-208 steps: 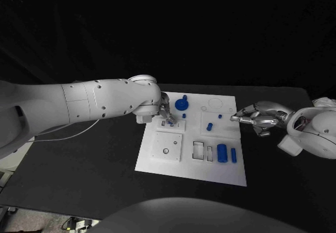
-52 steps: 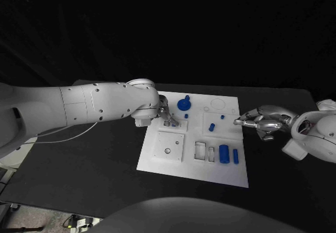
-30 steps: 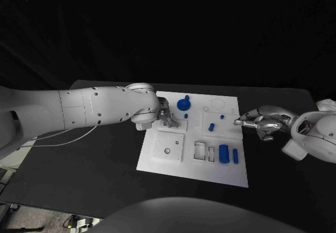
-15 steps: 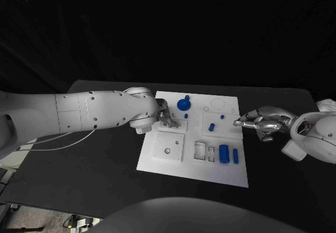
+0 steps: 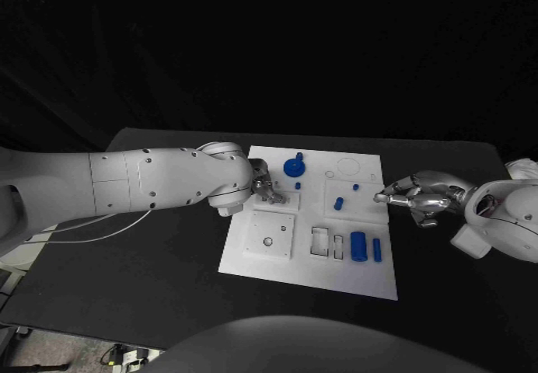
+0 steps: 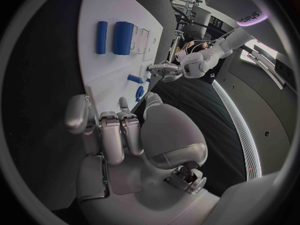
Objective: Assemble the parts on the task board
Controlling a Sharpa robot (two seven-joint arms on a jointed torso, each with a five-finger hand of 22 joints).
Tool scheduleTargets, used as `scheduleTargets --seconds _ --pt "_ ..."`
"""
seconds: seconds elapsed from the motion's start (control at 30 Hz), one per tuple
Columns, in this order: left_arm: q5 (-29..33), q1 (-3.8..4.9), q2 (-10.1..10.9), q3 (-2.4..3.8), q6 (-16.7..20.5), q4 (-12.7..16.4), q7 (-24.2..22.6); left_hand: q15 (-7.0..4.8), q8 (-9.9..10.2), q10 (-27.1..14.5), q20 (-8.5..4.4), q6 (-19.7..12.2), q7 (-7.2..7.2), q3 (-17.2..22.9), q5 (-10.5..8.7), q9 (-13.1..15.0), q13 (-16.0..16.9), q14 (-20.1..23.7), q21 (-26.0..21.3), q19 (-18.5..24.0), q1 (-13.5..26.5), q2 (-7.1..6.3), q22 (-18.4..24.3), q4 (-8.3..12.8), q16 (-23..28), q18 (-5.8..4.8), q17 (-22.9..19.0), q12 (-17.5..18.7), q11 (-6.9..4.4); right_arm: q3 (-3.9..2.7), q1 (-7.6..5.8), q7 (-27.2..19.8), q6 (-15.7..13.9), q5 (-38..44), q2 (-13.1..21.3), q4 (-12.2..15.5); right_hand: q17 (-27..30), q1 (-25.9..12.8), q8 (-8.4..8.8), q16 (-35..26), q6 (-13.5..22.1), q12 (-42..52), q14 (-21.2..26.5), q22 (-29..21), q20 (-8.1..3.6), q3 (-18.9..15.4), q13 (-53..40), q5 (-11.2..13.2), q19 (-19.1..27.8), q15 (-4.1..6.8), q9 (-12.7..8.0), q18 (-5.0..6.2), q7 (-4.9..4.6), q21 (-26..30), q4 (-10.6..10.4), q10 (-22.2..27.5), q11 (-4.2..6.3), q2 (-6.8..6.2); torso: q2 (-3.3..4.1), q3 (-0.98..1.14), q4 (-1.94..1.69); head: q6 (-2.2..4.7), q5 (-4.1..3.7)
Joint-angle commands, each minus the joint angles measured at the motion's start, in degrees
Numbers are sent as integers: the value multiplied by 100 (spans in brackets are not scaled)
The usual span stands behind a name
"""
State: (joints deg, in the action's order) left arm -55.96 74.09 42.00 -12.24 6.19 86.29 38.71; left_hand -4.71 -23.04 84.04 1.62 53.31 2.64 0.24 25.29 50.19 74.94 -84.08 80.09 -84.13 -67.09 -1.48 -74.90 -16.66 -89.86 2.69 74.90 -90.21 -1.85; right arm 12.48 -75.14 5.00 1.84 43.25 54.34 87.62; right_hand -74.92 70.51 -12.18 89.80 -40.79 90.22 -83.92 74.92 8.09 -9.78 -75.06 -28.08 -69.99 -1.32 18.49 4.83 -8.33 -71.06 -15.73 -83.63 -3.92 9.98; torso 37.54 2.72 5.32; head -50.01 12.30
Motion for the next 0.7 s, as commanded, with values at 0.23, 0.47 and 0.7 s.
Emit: scheduleTargets --seconds 0.23,0.47,0.7 --pt "-49 -28 -26 -2 103 12 -13 -25 -147 596 -3 47 -92 90 511 75 1506 -592 -35 -3 -270 142 -878 10 -14 9 1510 21 -46 1 10 4 106 11 -3 1 -1508 46 20 20 25 -22 -608 779 -3 35 -1494 -61 39 -24 -5 63 -21 41 -21 -637 -10 12 -1 1 1 1 7" --pt "-50 -37 -29 -2 153 13 -52 -68 -286 596 -44 68 -148 266 779 164 1506 -592 -35 -14 -530 189 -894 22 -14 7 1510 21 -96 1 15 6 115 11 -4 -2 -1508 83 22 20 14 -22 -608 770 -2 89 -1494 -294 68 -27 -15 70 -25 83 -17 -637 -12 -7 -4 3 -3 1 7" --pt "-62 -45 -26 -2 182 26 -125 -95 -376 596 -74 39 -173 507 1003 227 1506 -592 -40 -20 -843 171 -906 53 -14 6 1510 21 -123 1 21 6 120 11 -3 -5 -1508 93 22 20 11 -22 -608 767 -2 107 -1494 -357 79 -27 -17 72 -26 97 -16 -637 -13 -11 -1 1 -2 1 11"
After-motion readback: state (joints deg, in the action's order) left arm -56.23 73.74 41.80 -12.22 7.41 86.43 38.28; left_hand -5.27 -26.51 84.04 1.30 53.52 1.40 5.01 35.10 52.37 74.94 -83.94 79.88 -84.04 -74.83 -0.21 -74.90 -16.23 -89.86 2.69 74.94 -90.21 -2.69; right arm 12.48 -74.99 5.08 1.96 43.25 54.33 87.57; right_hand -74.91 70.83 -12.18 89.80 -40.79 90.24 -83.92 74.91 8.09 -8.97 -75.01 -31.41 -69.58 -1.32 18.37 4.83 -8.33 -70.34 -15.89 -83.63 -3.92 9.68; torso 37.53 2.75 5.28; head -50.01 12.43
